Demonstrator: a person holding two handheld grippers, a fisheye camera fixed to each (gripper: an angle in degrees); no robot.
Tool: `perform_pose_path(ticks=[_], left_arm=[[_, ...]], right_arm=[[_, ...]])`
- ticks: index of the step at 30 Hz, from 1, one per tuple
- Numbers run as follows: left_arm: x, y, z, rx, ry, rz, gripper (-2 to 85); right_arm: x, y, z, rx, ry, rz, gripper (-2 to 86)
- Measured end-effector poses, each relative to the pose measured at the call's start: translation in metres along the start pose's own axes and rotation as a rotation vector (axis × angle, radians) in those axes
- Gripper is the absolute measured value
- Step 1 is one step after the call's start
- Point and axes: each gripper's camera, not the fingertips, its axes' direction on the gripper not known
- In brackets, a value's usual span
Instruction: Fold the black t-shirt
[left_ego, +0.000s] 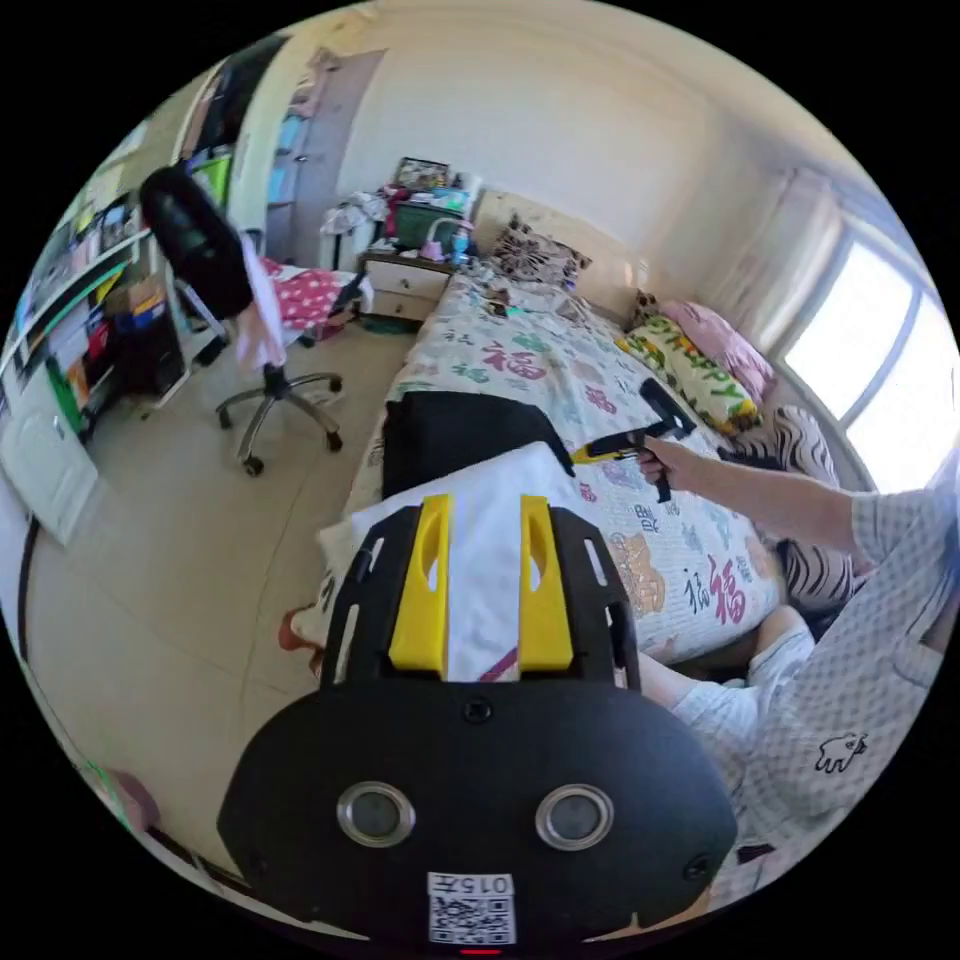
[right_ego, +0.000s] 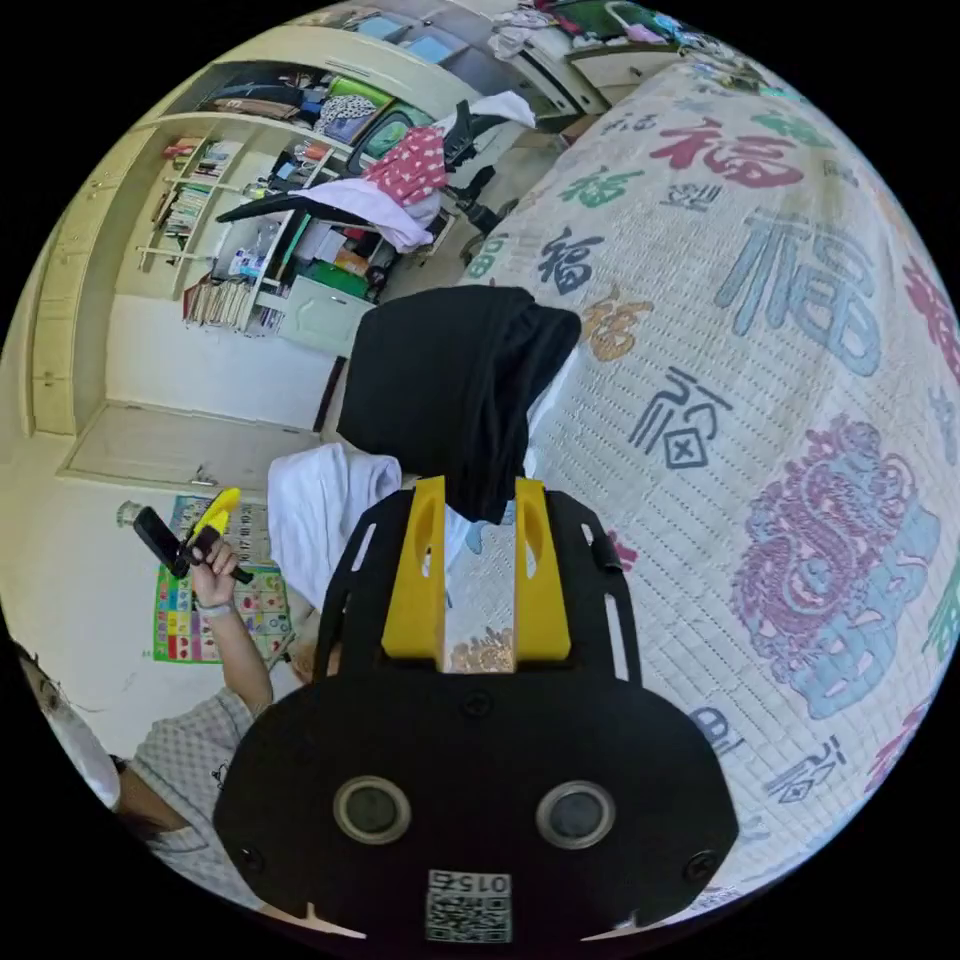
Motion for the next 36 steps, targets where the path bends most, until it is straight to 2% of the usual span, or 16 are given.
perform_pose_path(ticks=[4,7,11,15,20,27,33,36], left_arm=[[0.082,-0.03,0.069,-0.095,0.024,0.145,12.6],[0.127,-0.037,0.101,-0.108,-0.052,0.18,12.9],[0.179,-0.033,0.112,-0.039,-0.24,0.202,13.1],[0.212,-0.031,0.113,0.054,-0.269,0.188,13.6],[0.295,-0.03,0.145,0.073,-0.035,0.264,15.9],[0.409,-0.02,0.169,0.141,0.13,0.369,15.5],[0.463,0.03,0.162,0.146,0.301,0.487,5.3],[0.482,0.054,0.164,0.023,0.476,0.54,3.4]], right_arm=[[-0.001,0.001,-0.003,0.056,-0.127,0.04,3.9],[-0.007,0.01,-0.031,0.137,-0.253,-0.016,2.1],[-0.022,0.032,-0.105,0.311,-0.438,-0.142,0.7],[-0.051,0.074,-0.189,0.413,-0.434,-0.292,0.5],[-0.068,0.148,-0.269,0.526,-0.434,-0.352,0.6],[-0.078,0.28,-0.35,0.628,-0.393,-0.377,0.7],[-0.075,0.392,-0.38,0.7,-0.3,-0.334,0.9],[-0.071,0.441,-0.391,0.719,-0.228,-0.295,1.2]])
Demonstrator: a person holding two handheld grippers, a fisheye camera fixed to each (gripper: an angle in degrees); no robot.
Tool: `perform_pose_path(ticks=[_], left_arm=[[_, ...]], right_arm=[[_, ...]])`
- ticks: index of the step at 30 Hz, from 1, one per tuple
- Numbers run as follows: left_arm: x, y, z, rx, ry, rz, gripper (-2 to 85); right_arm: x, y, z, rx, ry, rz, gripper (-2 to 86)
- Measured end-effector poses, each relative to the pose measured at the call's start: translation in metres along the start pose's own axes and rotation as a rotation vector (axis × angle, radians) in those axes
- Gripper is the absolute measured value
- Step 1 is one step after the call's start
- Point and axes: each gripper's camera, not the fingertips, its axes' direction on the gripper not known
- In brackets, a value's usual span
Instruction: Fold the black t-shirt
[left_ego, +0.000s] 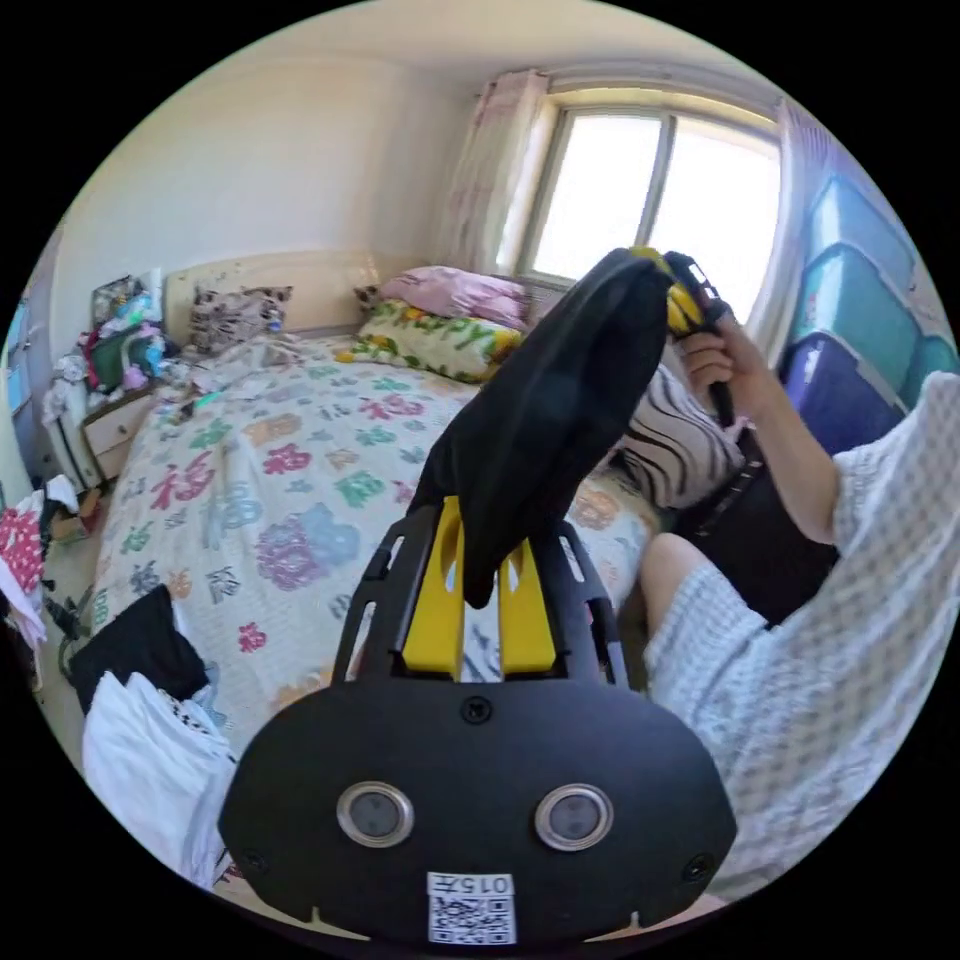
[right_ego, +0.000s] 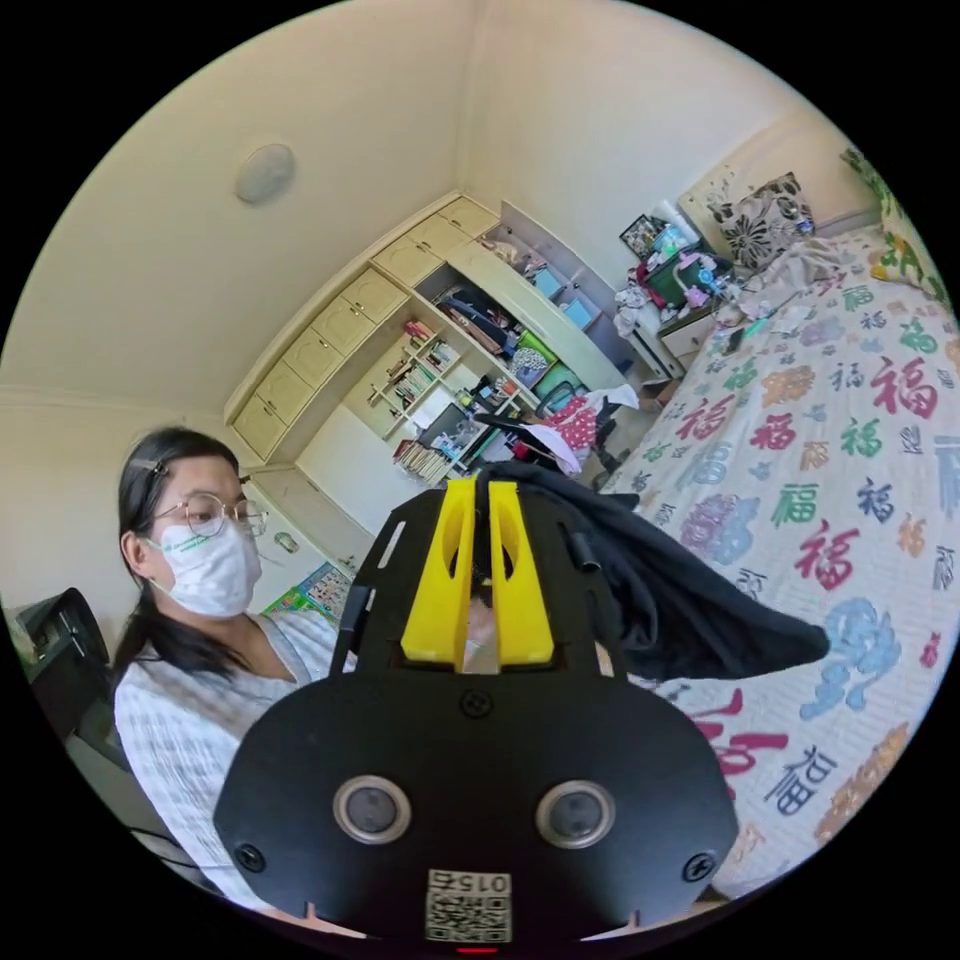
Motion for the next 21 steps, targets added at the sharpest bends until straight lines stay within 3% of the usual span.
perform_pose_path(ticks=[3,5,9,12,21], left_arm=[[0.012,0.021,0.027,-0.024,0.154,-0.062,3.1],[-0.003,0.051,0.063,0.008,0.255,-0.254,3.4],[-0.043,0.117,0.122,0.048,0.183,-0.597,5.0],[-0.079,0.176,0.164,-0.071,0.177,-0.828,7.1],[-0.13,0.2,0.199,-0.162,0.048,-0.769,10.7]], right_arm=[[0.001,-0.005,-0.006,-0.078,0.106,-0.014,1.9],[0.022,-0.018,0.012,-0.154,0.106,0.027,2.6],[0.109,-0.028,0.079,-0.411,0.222,0.229,5.0],[0.15,-0.002,0.091,-0.472,0.278,0.333,6.4],[0.19,0.115,0.084,-0.61,0.37,0.37,9.4]])
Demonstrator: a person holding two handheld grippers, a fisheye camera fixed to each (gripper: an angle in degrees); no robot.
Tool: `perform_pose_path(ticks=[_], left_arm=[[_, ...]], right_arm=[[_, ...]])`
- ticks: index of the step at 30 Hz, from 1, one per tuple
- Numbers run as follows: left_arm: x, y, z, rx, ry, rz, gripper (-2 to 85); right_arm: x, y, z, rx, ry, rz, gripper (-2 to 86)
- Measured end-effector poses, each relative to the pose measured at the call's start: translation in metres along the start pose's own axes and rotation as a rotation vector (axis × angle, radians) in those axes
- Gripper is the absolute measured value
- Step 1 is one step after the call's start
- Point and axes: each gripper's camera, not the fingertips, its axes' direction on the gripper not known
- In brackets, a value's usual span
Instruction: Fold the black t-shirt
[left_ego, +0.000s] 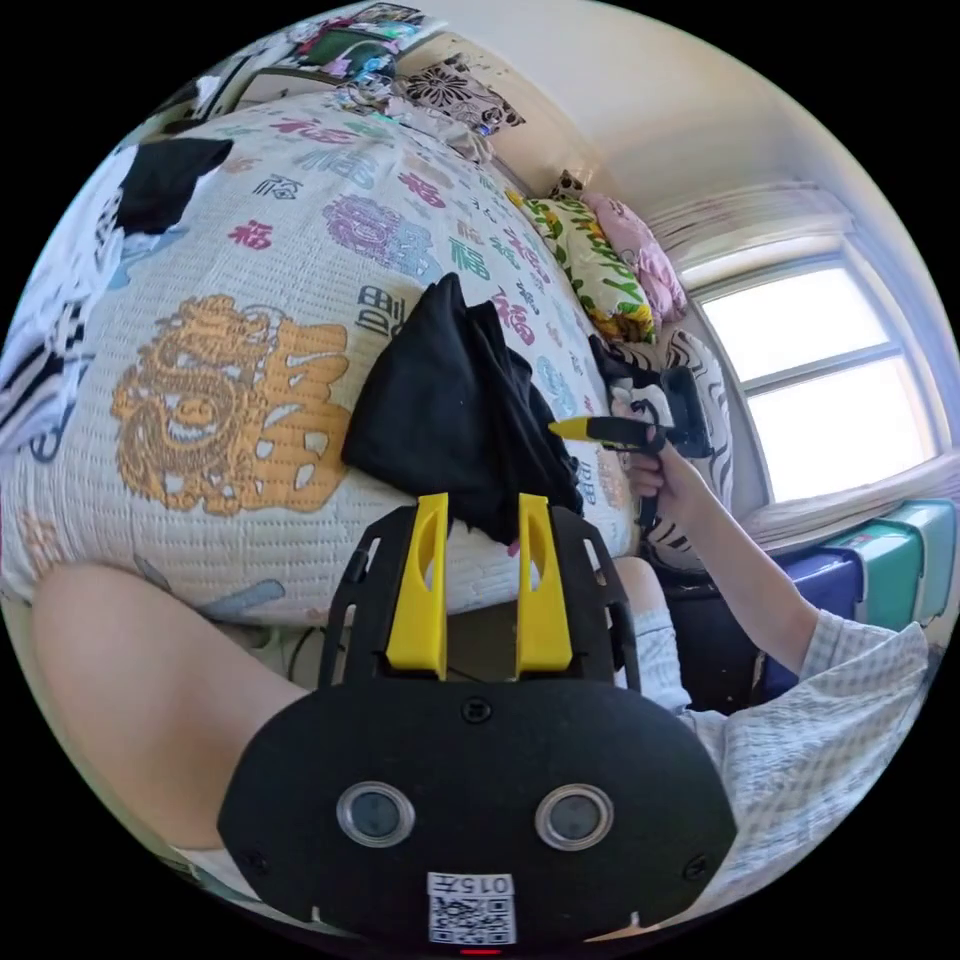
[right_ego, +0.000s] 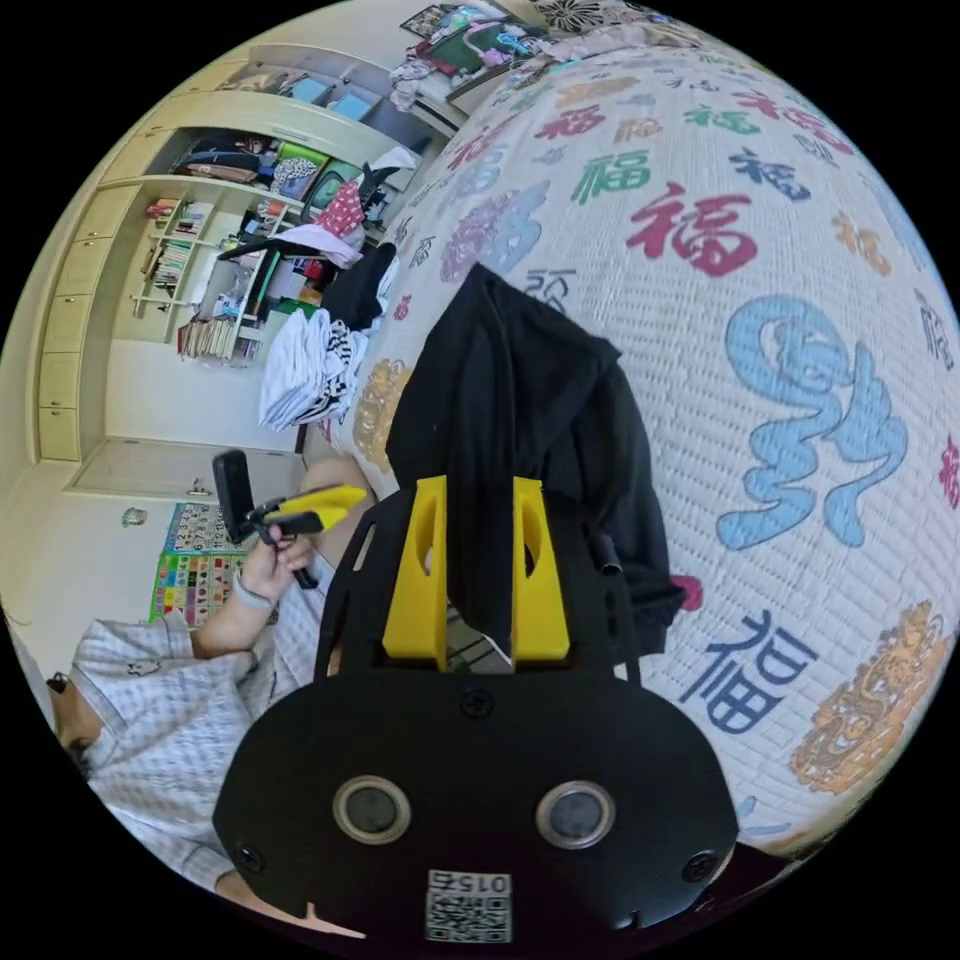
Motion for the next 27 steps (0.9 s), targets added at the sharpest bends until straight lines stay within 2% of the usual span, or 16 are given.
perform_pose_path(ticks=[4,8,10,12,14,16,17,19,21,23,27], left_arm=[[-0.002,-0.032,0.025,0.012,-0.023,0.054,11.3],[-0.002,-0.053,0.044,0.027,-0.051,0.105,11.5],[-0.002,-0.061,0.054,0.029,-0.072,0.122,11.7],[-0.002,-0.068,0.067,0.029,-0.088,0.135,11.9],[-0.002,-0.077,0.091,0.015,-0.093,0.141,12.3],[-0.001,-0.083,0.111,-0.003,-0.103,0.146,12.7],[0.002,-0.087,0.124,-0.013,-0.109,0.16,12.9],[0.008,-0.093,0.143,-0.028,-0.16,0.185,13.3],[0.014,-0.1,0.16,-0.026,-0.268,0.213,13.8],[0.012,-0.11,0.181,-0.009,-0.337,0.195,13.8],[-0.009,-0.122,0.216,-0.11,-0.26,0.085,8.8]], right_arm=[[0.0,0.013,0.018,-0.036,-0.036,-0.014,4.0],[-0.019,0.046,0.024,-0.111,-0.096,-0.165,0.3],[-0.03,0.069,0.032,-0.205,-0.05,-0.245,-0.1],[-0.038,0.104,0.054,-0.379,0.082,-0.32,0.0],[-0.037,0.127,0.065,-0.442,0.195,-0.339,0.3],[-0.032,0.139,0.061,-0.413,0.206,-0.314,1.0],[-0.027,0.141,0.05,-0.37,0.143,-0.272,1.7],[-0.017,0.14,0.026,-0.24,0.047,-0.2,3.3],[-0.009,0.143,-0.005,-0.023,0.057,-0.152,5.2],[-0.005,0.14,-0.013,0.04,0.088,-0.123,6.5],[-0.002,0.135,0.015,-0.048,0.124,-0.1,5.0]])
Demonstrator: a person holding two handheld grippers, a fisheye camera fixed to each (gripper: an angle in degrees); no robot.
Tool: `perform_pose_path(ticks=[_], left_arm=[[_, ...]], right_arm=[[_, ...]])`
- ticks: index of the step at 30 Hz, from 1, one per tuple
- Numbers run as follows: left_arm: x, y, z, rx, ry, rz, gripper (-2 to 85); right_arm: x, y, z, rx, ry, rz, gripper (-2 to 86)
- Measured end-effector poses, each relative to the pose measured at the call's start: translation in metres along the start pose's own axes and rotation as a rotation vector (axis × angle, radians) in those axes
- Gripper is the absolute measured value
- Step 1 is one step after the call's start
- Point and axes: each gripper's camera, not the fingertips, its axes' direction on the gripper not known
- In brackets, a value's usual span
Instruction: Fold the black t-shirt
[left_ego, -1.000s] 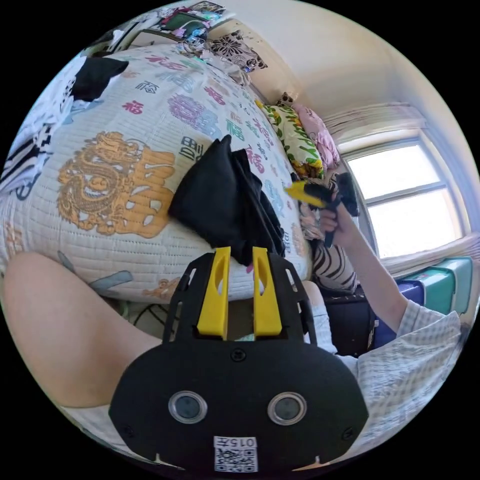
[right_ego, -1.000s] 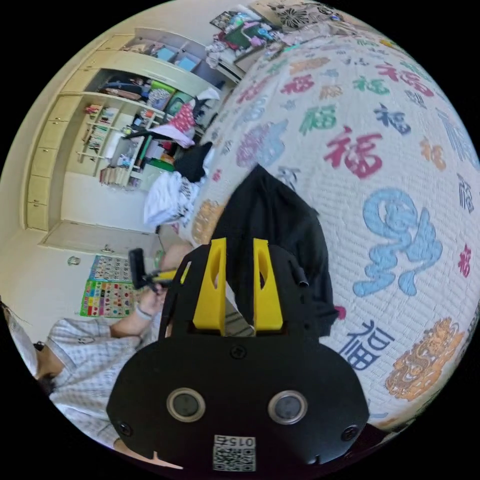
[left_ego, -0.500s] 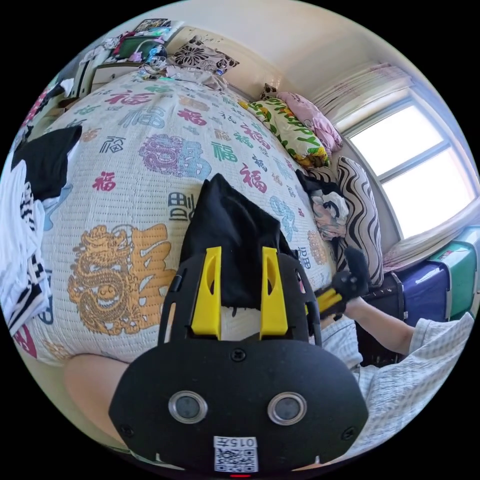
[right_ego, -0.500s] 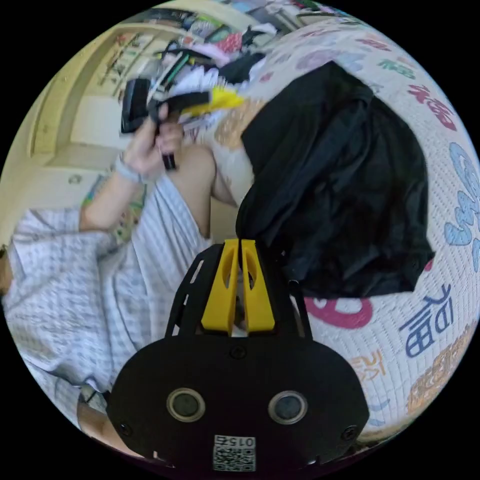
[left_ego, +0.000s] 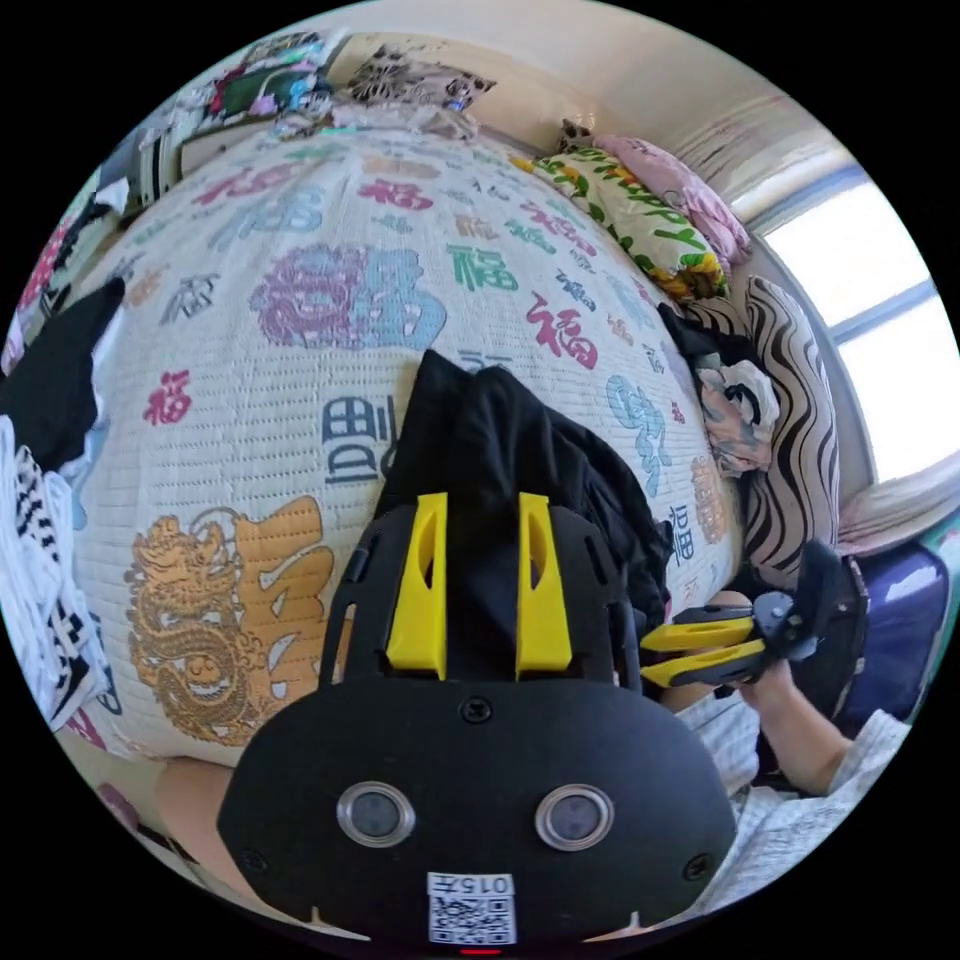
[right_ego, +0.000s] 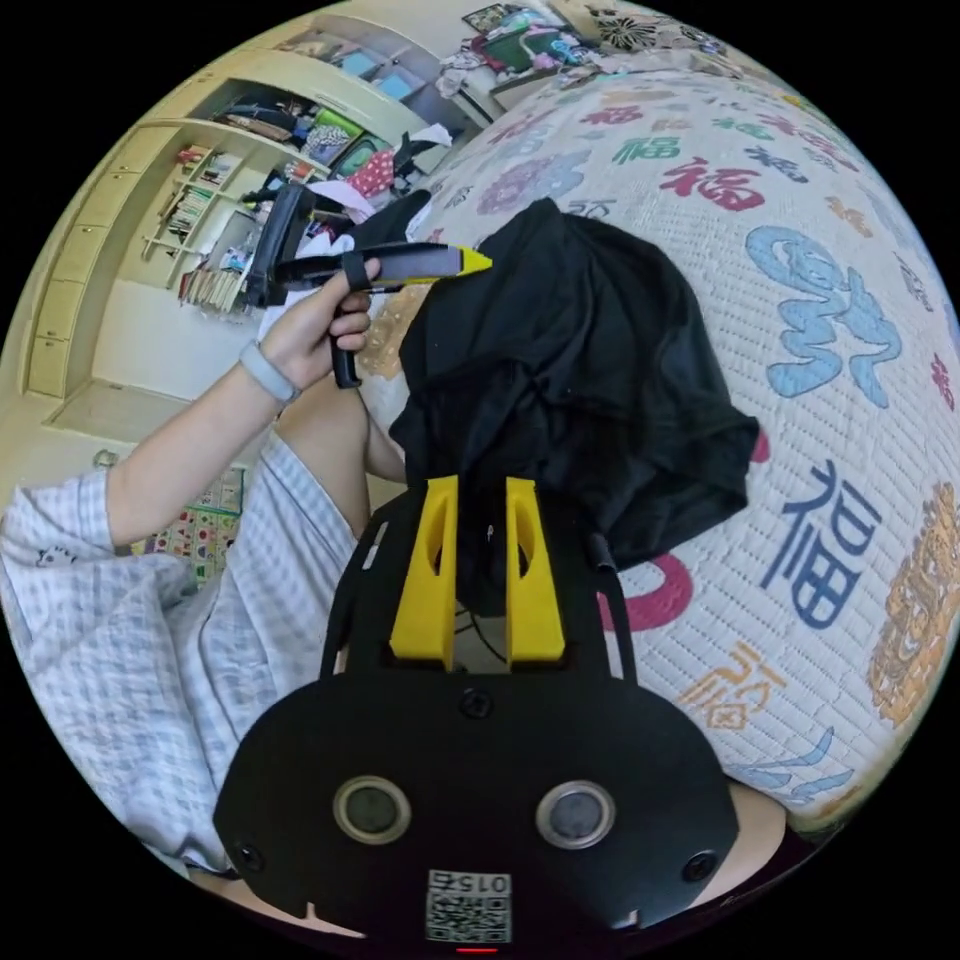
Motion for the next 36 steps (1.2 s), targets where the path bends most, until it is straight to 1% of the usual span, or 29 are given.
perform_pose_path(ticks=[2,4,7,9,12,15,18,20,21,22,23,24,26,27,29,32,33,35,36], left_arm=[[-0.001,0.003,0.005,-0.024,0.044,0.029,3.0],[0.001,0.012,-0.004,-0.018,0.056,0.071,1.8],[0.002,0.04,-0.029,-0.003,0.093,0.101,1.3],[0.001,0.06,-0.039,-0.016,0.097,0.084,1.5],[0.0,0.089,-0.041,-0.068,0.05,0.024,3.0],[0.01,0.109,-0.043,-0.06,-0.013,-0.032,5.7],[0.046,0.111,-0.055,0.006,-0.113,0.021,8.8],[0.094,0.096,-0.054,0.045,-0.097,0.193,9.6],[0.108,0.09,-0.05,0.042,-0.081,0.243,9.8],[0.136,0.077,-0.037,0.02,-0.042,0.344,10.2],[0.165,0.063,-0.019,-0.02,-0.011,0.448,11.2],[0.18,0.057,-0.009,-0.041,-0.003,0.502,11.6],[0.24,0.038,0.033,-0.112,0.002,0.733,12.8],[0.254,0.034,0.045,-0.141,-0.005,0.785,12.9],[0.302,0.022,0.091,-0.295,-0.039,0.953,13.0],[0.341,0.016,0.134,-0.43,-0.075,1.073,11.9],[0.347,0.015,0.14,-0.451,-0.078,1.081,11.5],[0.361,0.014,0.16,-0.572,-0.089,1.079,8.4],[0.363,0.015,0.163,-0.595,-0.095,1.076,7.2]], right_arm=[[-0.005,0.005,0.013,-0.062,0.021,0.002,2.3],[-0.013,0.017,0.014,-0.068,0.028,-0.039,0.9],[-0.011,0.044,-0.002,-0.007,0.0,-0.002,0.4],[0.001,0.066,-0.014,0.052,-0.113,0.067,1.2],[0.019,0.084,-0.018,0.111,-0.162,0.204,4.6],[0.029,0.096,-0.017,0.153,-0.168,0.313,7.4],[0.028,0.105,-0.02,0.19,-0.131,0.333,7.9],[0.026,0.109,-0.022,0.211,-0.122,0.33,7.5],[0.024,0.11,-0.022,0.211,-0.126,0.323,6.9],[0.024,0.11,-0.022,0.21,-0.13,0.322,6.4],[0.021,0.111,-0.022,0.21,-0.137,0.318,5.8],[0.018,0.112,-0.023,0.214,-0.145,0.307,5.5],[0.012,0.116,-0.025,0.22,-0.149,0.3,5.3],[0.008,0.12,-0.028,0.229,-0.155,0.297,5.3],[0.003,0.128,-0.032,0.247,-0.168,0.3,5.2],[-0.002,0.144,-0.037,0.278,-0.199,0.316,4.9],[-0.005,0.151,-0.039,0.288,-0.207,0.325,4.6],[-0.007,0.161,-0.043,0.317,-0.226,0.351,4.3],[-0.009,0.168,-0.046,0.344,-0.249,0.364,4.3]])
